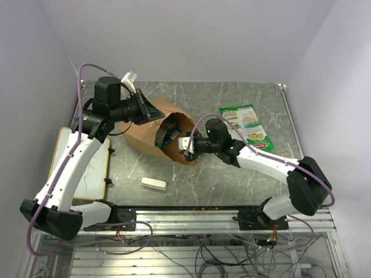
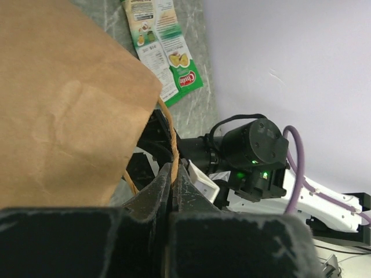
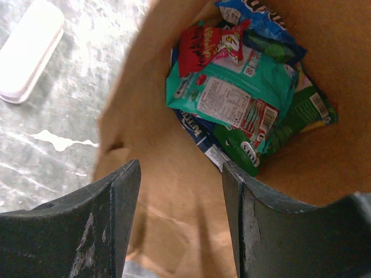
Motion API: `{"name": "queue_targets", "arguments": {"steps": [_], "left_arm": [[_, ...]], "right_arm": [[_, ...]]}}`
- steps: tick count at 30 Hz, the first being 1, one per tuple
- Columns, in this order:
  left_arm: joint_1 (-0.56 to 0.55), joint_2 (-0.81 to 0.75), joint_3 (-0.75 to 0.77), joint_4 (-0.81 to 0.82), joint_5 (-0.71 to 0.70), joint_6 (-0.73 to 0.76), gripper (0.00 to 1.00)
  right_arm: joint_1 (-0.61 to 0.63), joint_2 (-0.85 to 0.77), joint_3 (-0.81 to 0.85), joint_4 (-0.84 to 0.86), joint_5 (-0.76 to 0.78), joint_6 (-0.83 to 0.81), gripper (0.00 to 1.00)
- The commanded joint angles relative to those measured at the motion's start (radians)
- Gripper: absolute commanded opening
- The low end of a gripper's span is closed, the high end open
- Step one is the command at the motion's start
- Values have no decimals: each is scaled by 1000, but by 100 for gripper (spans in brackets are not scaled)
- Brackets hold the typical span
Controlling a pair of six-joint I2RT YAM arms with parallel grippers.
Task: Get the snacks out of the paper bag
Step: Adjust the paper bag at the center of the board, then take out the snack from the paper bag.
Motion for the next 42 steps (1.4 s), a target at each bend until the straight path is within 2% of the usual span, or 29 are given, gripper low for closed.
{"name": "queue_targets", "arguments": {"steps": [1,4,8,13,16,18,22,27,31,36,38,42], "left_arm": [[22,-18,37,-89,19,68,7],[22,-25,23,-51,50,38,7],[22,-32,34,-37,59,38,7],[22,-26,43,-50,60,43,7],[22,-32,46,-63,50,54,7],[22,-39,46,-69,46,59,7],[22,-39,50,-70,52,69,7],[22,-19,78,-87,57,89,7],[23,-4,91,-87,68,91,7],[23,-3,82,-78,97,81,7],[23,-7,75,-73,104,79,7],[24,5,92,-92,112,97,7]], "right_arm": [[28,68,23,138,54,-51,58],[66,112,31,165,81,-63,55],[149,178,49,262,96,0,55],[202,244,64,492,66,211,53],[180,244,0,640,141,271,56],[139,237,-20,631,128,229,57],[70,232,4,474,106,59,58],[40,267,34,363,111,-159,60],[39,346,119,253,126,-338,62],[38,462,233,220,155,-443,65],[39,503,257,271,175,-442,67],[39,577,332,246,178,-467,67]]}}
